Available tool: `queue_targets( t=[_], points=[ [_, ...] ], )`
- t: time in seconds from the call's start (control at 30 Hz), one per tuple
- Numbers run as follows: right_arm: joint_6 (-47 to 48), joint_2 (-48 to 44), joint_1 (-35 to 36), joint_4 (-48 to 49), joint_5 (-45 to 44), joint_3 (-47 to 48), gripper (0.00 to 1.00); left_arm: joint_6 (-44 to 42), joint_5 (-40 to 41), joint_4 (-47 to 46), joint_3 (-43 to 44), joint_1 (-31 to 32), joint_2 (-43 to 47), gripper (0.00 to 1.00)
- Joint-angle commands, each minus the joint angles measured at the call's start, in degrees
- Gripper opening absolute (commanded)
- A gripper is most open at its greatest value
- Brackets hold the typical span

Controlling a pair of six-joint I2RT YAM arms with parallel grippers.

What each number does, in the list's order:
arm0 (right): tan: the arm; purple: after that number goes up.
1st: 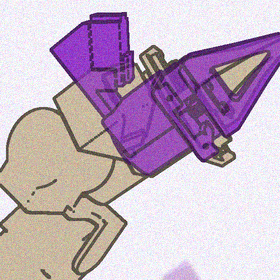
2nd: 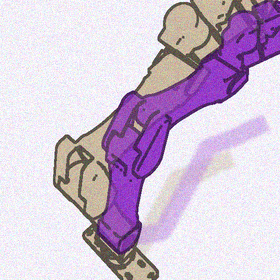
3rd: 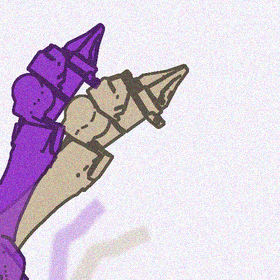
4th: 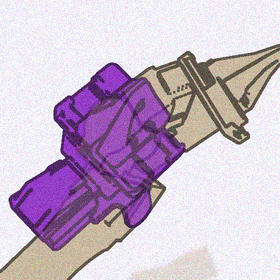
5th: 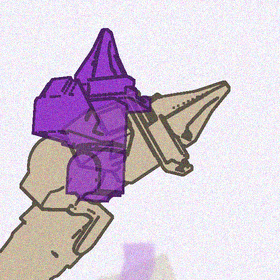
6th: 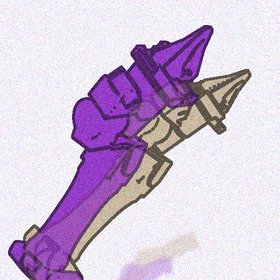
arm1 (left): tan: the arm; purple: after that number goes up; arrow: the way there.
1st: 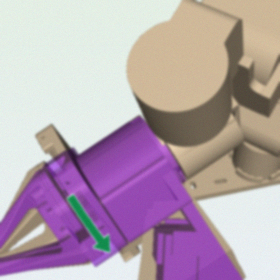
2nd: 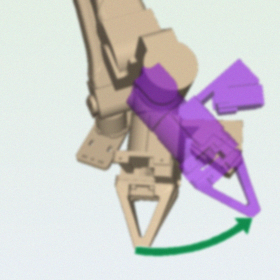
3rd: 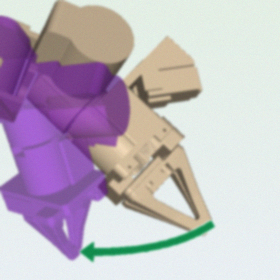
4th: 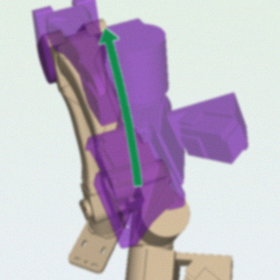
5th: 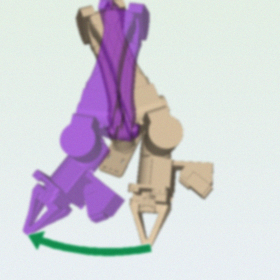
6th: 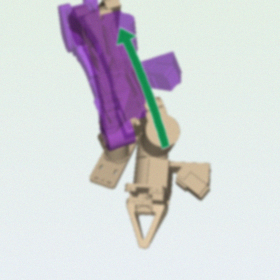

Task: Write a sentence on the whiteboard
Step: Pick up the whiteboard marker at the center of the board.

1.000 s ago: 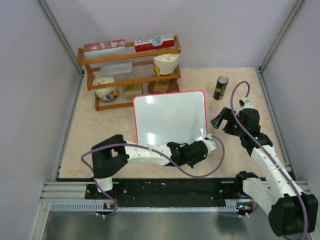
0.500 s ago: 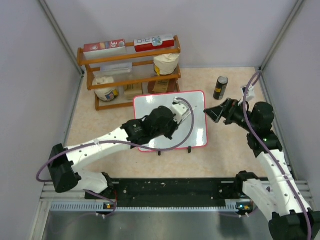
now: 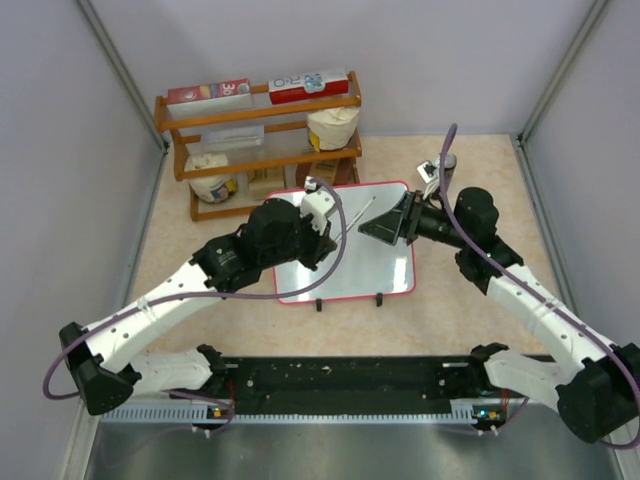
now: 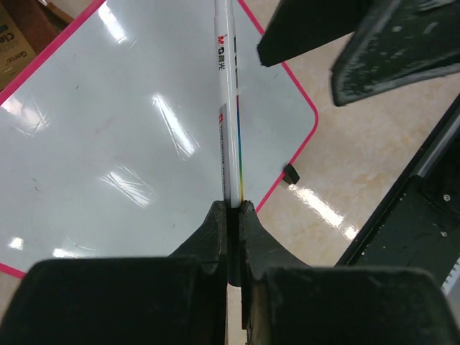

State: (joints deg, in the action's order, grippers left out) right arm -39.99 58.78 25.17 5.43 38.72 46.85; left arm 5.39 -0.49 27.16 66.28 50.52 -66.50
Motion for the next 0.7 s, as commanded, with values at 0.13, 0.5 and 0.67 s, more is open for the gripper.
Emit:
queue_targets(
  t=[0.13, 0.5, 0.67],
  points=[
    [-12.48, 5.63, 1.2, 19.53, -0.39, -0.62, 0.69, 2.08, -7.15, -6.67, -2.64, -0.16, 5.06, 0.0],
    [-11.62, 9.16, 2.61, 19.63, 2.85, 2.1, 0.0, 3.58, -8.74, -8.7, -4.67, -0.16, 5.33, 0.32],
    [-1.79, 10.82, 2.61, 7.24, 7.41, 7.19, 0.0, 2.88, -12.76, -8.43, -3.27, -0.25, 5.15, 0.78]
  ],
)
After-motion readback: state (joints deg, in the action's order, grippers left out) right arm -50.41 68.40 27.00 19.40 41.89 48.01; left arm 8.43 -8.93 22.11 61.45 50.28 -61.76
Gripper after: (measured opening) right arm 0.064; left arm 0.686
